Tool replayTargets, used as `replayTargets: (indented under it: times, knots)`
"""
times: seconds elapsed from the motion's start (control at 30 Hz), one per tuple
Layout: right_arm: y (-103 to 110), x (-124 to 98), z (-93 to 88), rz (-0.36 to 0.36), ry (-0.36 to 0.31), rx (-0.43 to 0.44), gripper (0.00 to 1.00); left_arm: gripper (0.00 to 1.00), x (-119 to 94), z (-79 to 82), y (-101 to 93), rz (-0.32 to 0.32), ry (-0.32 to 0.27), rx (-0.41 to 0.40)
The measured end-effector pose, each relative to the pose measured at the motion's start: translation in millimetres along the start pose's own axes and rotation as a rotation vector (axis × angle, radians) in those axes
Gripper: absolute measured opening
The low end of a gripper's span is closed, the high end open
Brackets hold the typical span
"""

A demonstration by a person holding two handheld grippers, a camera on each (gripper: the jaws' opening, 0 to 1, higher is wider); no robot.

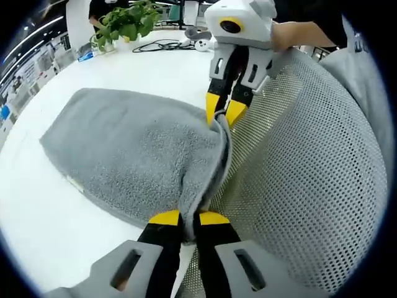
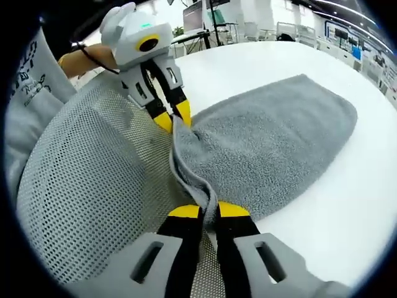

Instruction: Fold the towel on the table until its edges align and the towel forms a compact rectangular stack.

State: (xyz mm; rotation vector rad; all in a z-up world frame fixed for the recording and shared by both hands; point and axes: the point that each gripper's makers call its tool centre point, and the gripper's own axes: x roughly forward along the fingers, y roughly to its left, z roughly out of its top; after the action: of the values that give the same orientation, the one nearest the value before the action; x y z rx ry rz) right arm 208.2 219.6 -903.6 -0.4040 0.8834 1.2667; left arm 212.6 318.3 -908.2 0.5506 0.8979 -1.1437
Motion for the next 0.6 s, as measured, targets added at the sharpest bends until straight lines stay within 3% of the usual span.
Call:
replayTargets:
  times: [0.23,0.4,0.6]
  knots:
    - [5.6,-16.1,18.4,-0.029,-0.022,-0.052,0.05,0.08,-17.5,6.1,2.6,0.032,-0.03,-0.03]
    - [2.6,-30.8,35.8,-0.057,-0.066,-0.061,0.05,0.08,-40.8,22.0,15.2,0.131,-0.077,-0.012]
    - [0.8,-47.0,54.3,-0.091,-0.104,-0.068,0.05,0.08,-63.2,38.2,22.5,0.197,-0.103,0.023]
